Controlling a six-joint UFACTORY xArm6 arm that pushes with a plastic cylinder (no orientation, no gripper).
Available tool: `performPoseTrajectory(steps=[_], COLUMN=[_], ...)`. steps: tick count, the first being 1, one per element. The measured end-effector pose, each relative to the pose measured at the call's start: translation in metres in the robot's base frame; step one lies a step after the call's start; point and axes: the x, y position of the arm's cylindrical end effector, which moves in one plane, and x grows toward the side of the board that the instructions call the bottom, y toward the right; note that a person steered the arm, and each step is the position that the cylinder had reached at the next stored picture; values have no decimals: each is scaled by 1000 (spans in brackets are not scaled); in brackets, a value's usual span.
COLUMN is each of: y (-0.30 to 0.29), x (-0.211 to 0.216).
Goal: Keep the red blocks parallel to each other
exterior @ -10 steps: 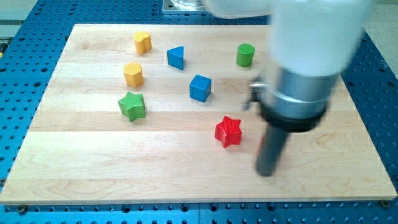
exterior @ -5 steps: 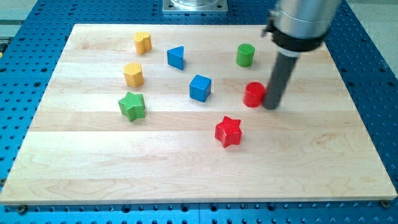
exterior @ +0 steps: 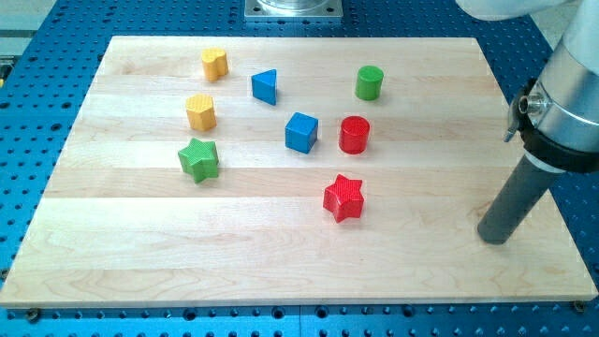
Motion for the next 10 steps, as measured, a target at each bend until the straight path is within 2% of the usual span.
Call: performPoseTrajectory(steps=[8,9,10], y=[2,-104,-150], x=[31,42,35])
